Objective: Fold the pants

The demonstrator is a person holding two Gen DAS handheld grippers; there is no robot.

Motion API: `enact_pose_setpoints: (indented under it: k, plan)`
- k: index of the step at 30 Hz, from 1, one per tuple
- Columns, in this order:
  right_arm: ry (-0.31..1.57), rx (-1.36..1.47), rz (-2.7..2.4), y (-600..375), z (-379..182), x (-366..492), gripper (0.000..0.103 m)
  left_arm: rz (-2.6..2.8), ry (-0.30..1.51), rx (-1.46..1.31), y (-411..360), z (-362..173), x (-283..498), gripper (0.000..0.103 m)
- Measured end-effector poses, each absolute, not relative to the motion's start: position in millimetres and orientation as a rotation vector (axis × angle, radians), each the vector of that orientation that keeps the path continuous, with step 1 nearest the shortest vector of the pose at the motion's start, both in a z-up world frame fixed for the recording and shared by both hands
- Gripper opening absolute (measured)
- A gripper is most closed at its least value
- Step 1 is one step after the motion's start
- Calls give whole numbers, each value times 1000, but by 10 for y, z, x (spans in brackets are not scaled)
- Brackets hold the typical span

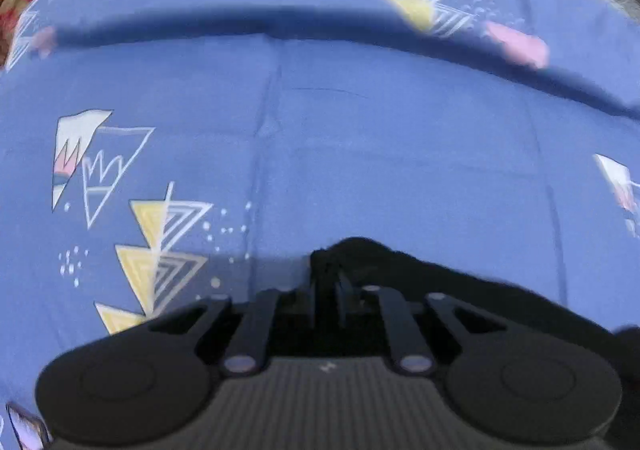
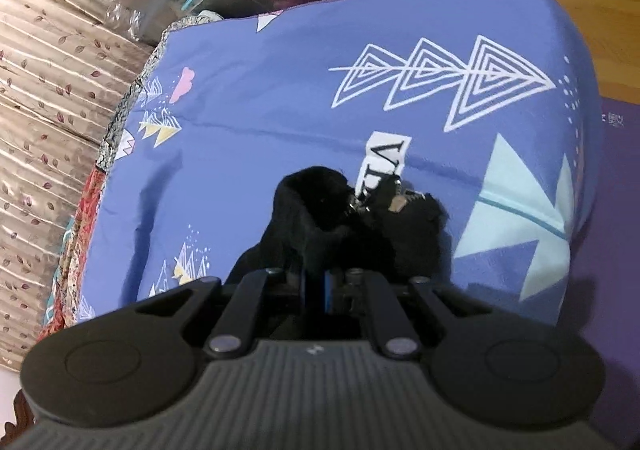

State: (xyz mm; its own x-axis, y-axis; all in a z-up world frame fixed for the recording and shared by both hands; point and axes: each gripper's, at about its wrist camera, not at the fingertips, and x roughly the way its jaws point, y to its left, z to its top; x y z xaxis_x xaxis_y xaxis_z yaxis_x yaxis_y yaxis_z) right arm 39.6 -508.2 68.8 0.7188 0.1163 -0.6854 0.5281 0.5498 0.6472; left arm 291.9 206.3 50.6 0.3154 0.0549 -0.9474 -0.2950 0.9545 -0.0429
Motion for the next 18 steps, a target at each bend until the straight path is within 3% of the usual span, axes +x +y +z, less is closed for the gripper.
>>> enact_pose_setpoints:
  k: [5, 10, 13, 17, 18]
  plan:
    - [713, 896, -200, -5076, 954, 554, 11, 178, 901, -378, 2307, 1262, 2246, 8]
    - [619, 962, -116, -5162, 1118, 466, 11, 115, 660, -498, 2555, 1773, 749, 8]
    - [611, 991, -134, -5269, 1029, 300, 11, 95, 661, -495, 2521, 1627, -174, 8]
    - [690, 1046, -223, -5443, 643, 71, 13, 122, 808, -524, 2361, 1071, -1062, 9]
    - [720, 1055, -256, -5478, 532, 31, 19, 139, 855, -540, 2300, 869, -1243, 14]
